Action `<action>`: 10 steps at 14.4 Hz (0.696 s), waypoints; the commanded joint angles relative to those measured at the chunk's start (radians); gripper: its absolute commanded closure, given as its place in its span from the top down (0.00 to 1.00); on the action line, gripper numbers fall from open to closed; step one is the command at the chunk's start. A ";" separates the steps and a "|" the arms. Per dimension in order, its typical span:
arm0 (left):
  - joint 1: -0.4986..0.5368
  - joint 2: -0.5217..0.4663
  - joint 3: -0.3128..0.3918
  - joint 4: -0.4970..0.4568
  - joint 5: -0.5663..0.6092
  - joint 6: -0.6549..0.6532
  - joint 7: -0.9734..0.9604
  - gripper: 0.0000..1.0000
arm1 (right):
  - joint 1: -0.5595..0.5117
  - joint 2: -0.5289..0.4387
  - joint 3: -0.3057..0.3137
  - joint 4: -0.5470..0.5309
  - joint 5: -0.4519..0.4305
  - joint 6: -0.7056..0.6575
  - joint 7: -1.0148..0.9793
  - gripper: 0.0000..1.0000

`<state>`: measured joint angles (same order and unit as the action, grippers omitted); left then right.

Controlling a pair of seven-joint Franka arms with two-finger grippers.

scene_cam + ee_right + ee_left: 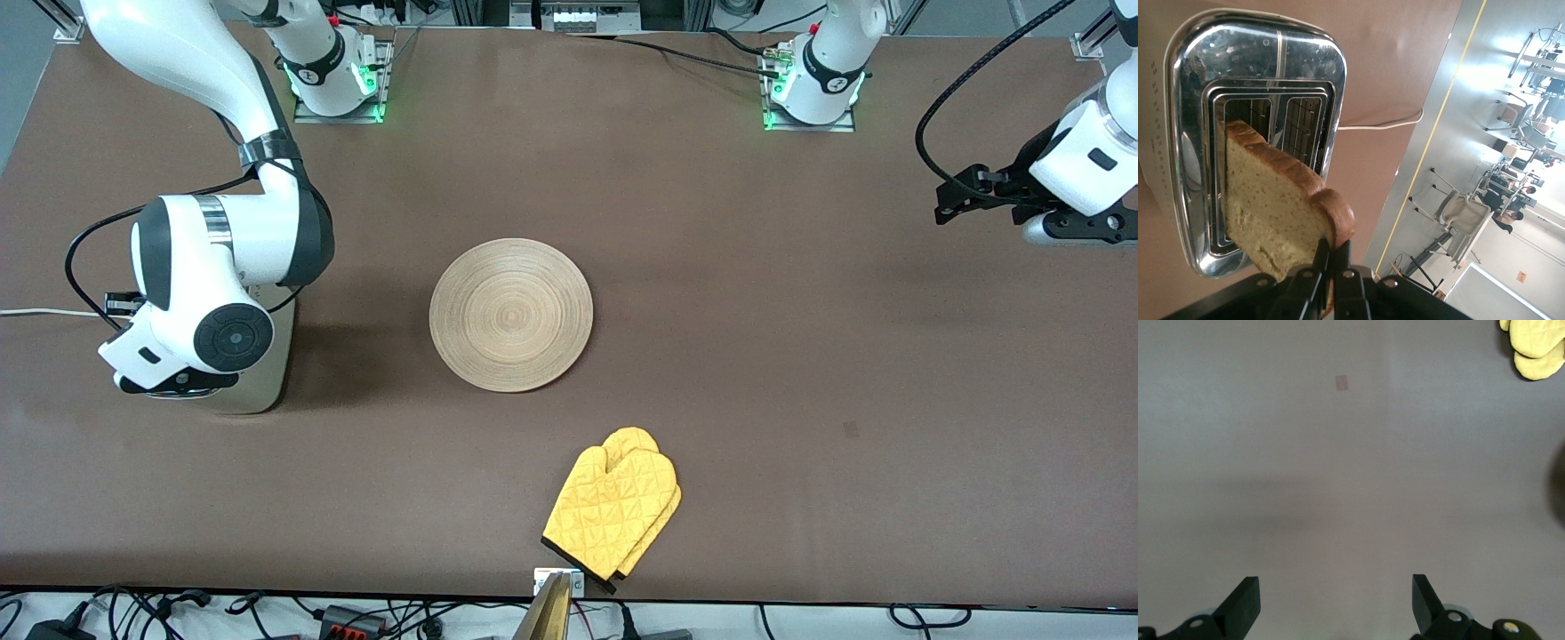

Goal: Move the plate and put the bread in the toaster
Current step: 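Lower the bread into the toaster slot with the right gripper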

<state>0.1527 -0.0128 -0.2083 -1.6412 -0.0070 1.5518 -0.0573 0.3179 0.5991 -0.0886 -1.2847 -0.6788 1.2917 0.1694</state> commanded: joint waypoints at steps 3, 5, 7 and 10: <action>-0.010 0.045 -0.026 0.032 -0.010 -0.013 0.011 1.00 | 0.004 -0.009 -0.002 -0.018 0.008 0.008 0.025 0.00; -0.007 0.047 -0.054 0.035 -0.010 -0.009 0.014 1.00 | 0.001 -0.007 -0.002 -0.018 0.021 0.011 0.025 0.01; -0.016 0.047 -0.059 0.038 -0.002 -0.001 -0.001 1.00 | -0.003 -0.002 -0.002 -0.018 0.022 0.012 0.033 0.07; -0.007 0.045 -0.056 0.035 -0.011 -0.010 -0.001 1.00 | 0.000 -0.002 -0.002 -0.018 0.038 0.014 0.039 0.93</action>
<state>0.1385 0.0235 -0.2637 -1.6314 -0.0076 1.5587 -0.0563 0.3153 0.6003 -0.0887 -1.2956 -0.6567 1.2965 0.1897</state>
